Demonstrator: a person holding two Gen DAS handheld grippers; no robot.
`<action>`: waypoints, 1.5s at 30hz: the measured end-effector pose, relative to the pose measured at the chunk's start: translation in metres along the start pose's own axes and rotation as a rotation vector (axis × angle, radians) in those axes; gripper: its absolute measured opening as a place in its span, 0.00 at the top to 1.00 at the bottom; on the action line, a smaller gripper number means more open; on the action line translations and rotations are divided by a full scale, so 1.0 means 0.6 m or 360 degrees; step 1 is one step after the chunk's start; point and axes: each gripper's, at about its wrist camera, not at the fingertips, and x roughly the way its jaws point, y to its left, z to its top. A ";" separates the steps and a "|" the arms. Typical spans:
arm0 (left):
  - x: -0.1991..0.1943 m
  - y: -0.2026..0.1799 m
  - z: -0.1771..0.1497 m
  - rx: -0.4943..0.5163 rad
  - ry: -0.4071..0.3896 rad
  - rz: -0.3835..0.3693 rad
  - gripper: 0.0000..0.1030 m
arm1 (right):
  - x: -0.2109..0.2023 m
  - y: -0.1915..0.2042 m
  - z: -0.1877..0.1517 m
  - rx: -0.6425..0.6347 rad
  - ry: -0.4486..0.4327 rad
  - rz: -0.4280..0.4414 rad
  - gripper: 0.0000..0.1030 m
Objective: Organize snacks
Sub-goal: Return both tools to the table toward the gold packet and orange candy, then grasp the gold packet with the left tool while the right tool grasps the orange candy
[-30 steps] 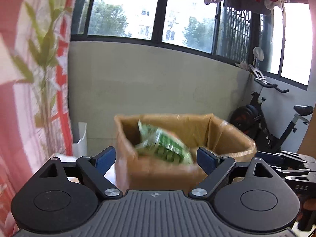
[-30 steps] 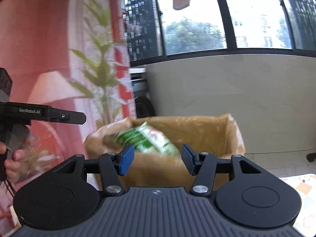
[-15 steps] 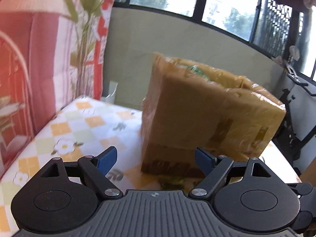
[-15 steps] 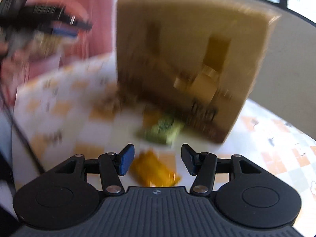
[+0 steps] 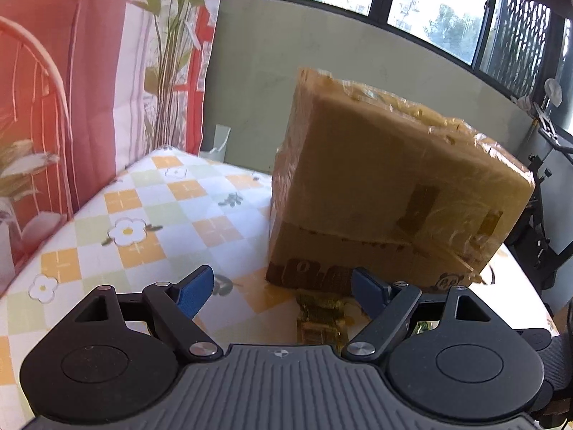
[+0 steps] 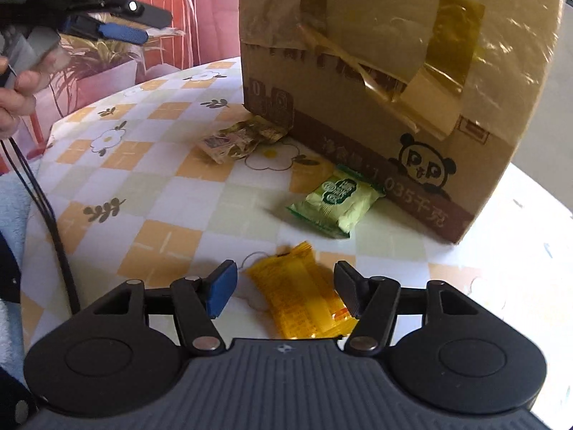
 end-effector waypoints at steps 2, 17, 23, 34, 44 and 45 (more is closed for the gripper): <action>0.009 -0.008 -0.004 0.0010 0.0030 -0.0009 0.20 | -0.003 0.001 -0.003 0.0017 -0.0024 -0.0005 0.49; 0.070 -0.045 -0.054 0.0130 0.0232 -0.0067 0.20 | -0.004 -0.007 -0.021 0.0433 -0.0287 -0.0214 0.66; 0.123 -0.069 -0.060 0.0244 0.0269 -0.0072 0.19 | 0.007 -0.002 -0.017 0.0382 -0.0263 -0.0231 0.66; 0.207 -0.093 -0.063 0.0316 0.0347 0.0018 0.19 | 0.011 0.001 -0.019 0.0363 -0.0259 -0.0228 0.65; 0.187 -0.096 -0.077 0.0424 0.0311 0.0015 0.45 | 0.011 -0.001 -0.019 0.0369 -0.0258 -0.0225 0.65; 0.181 -0.095 -0.081 0.0426 0.0312 0.0011 0.46 | 0.011 -0.001 -0.019 0.0370 -0.0259 -0.0224 0.65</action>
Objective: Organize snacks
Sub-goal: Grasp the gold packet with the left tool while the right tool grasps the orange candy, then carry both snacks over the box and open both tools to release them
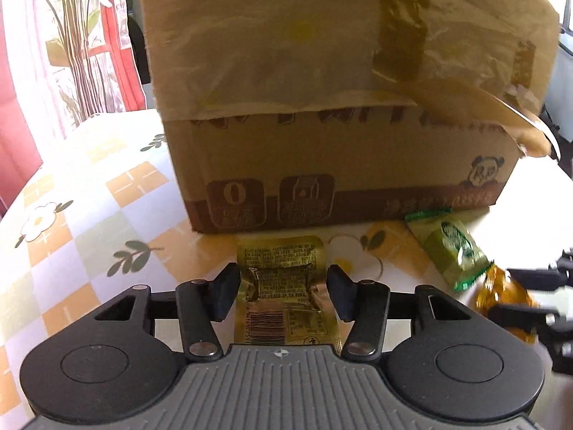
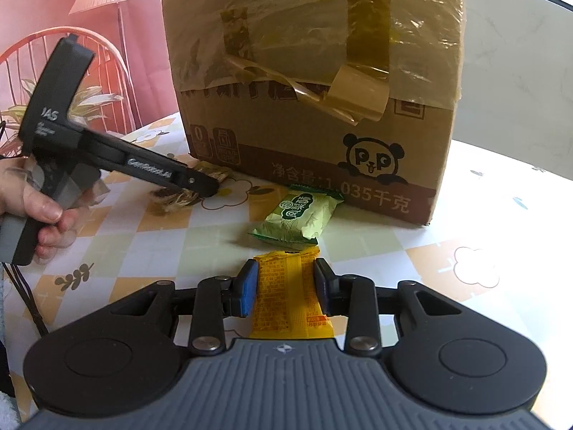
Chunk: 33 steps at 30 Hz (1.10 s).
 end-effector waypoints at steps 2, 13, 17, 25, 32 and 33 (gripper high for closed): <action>-0.009 0.002 -0.013 -0.0001 0.0003 -0.0013 0.46 | 0.000 -0.002 0.000 0.0009 0.0000 0.0007 0.65; -0.066 0.017 -0.069 -0.0102 -0.0001 -0.0122 0.49 | 0.002 0.006 0.000 -0.0010 0.0003 -0.0019 0.65; -0.061 0.013 -0.063 -0.0072 0.0011 -0.0141 0.50 | 0.004 0.012 0.001 -0.0051 0.0018 -0.0034 0.65; -0.087 0.004 -0.061 -0.0016 -0.0060 -0.0208 0.50 | -0.017 0.017 -0.002 -0.0090 0.0047 -0.0081 0.65; -0.139 -0.010 -0.020 0.0125 -0.0251 -0.0272 0.50 | -0.102 0.004 0.038 0.0073 -0.0191 -0.0077 0.65; -0.151 -0.011 -0.009 0.0136 -0.0287 -0.0295 0.50 | -0.111 0.005 0.050 0.0063 -0.0228 -0.0071 0.65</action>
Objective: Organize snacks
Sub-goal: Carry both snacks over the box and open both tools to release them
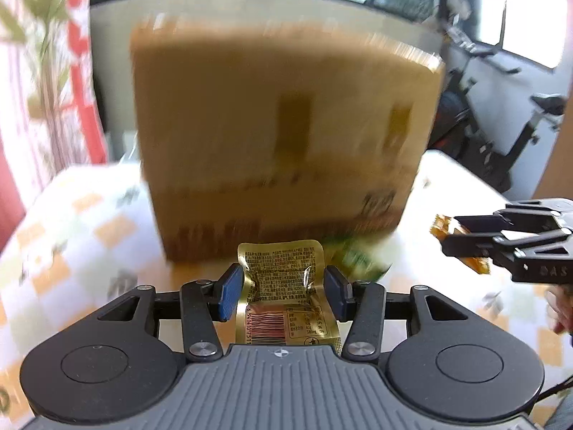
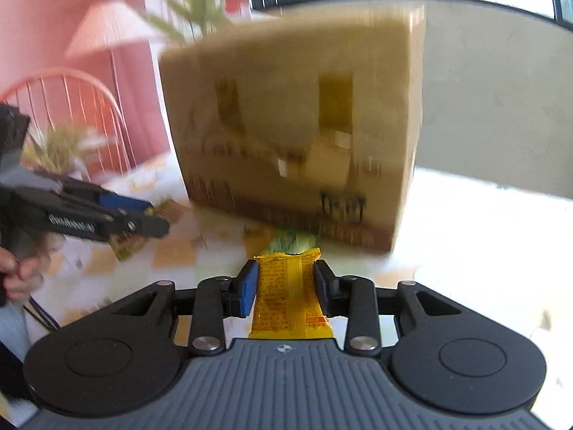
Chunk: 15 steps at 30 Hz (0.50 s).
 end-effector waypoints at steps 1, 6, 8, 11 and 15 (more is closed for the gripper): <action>-0.010 -0.001 0.014 0.0012 -0.0037 -0.0020 0.50 | -0.010 0.002 0.017 -0.0013 -0.0049 0.0009 0.65; -0.057 0.005 0.093 -0.0025 -0.0208 -0.0118 0.49 | -0.041 -0.002 0.109 -0.0017 -0.0272 0.0107 0.65; -0.072 0.008 0.129 -0.0013 -0.0288 -0.0138 0.49 | -0.046 -0.006 0.143 -0.0042 -0.0323 0.0107 0.65; -0.081 0.011 0.184 0.0046 -0.0391 -0.0137 0.49 | -0.042 -0.019 0.192 -0.0046 -0.0391 0.0101 0.65; -0.052 0.011 0.248 0.0086 -0.0448 -0.0078 0.49 | -0.009 -0.040 0.240 -0.0017 -0.0392 0.0013 0.65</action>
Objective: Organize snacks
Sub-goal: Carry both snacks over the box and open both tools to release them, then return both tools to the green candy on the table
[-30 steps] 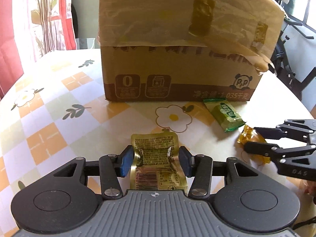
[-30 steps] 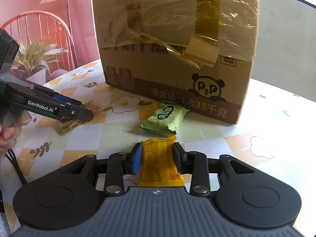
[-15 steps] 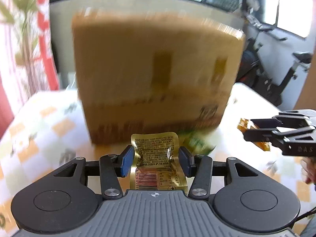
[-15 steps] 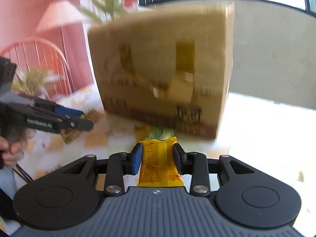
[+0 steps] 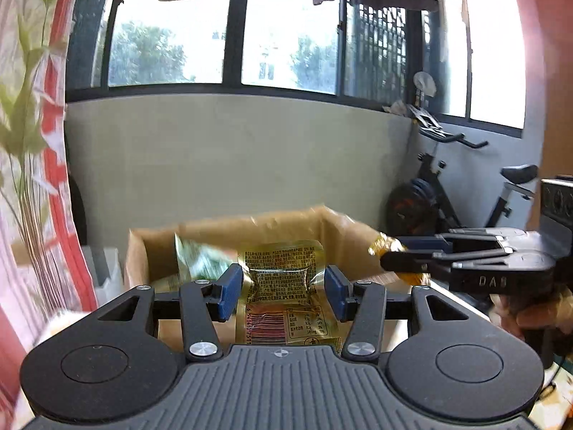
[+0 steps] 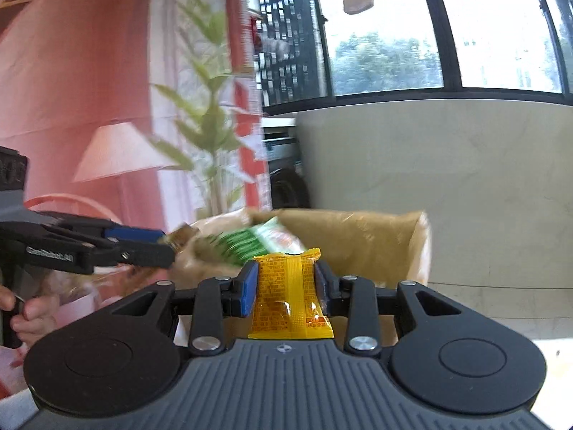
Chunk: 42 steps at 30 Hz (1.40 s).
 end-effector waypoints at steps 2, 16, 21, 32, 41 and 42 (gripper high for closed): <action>0.034 0.003 0.019 -0.0026 0.0006 -0.0003 0.49 | 0.028 -0.011 0.009 0.0028 0.0026 -0.0051 0.65; 0.106 0.022 0.021 -0.0126 0.0111 -0.0005 0.30 | 0.036 -0.035 -0.013 0.0054 0.0057 -0.0197 0.43; 0.039 0.029 0.004 -0.0152 0.0089 -0.0098 0.30 | -0.027 -0.023 -0.036 0.0005 0.0018 -0.0130 0.43; -0.053 0.045 -0.076 -0.0280 0.0201 -0.0136 0.31 | -0.108 0.002 -0.111 0.0099 0.0054 0.0008 0.43; -0.001 0.051 -0.173 -0.0433 0.0406 -0.0205 0.32 | -0.053 0.003 -0.204 0.0010 0.0393 0.0005 0.44; 0.011 0.051 -0.182 -0.0440 0.0438 -0.0205 0.33 | -0.038 0.002 -0.221 0.0002 0.0449 -0.0016 0.44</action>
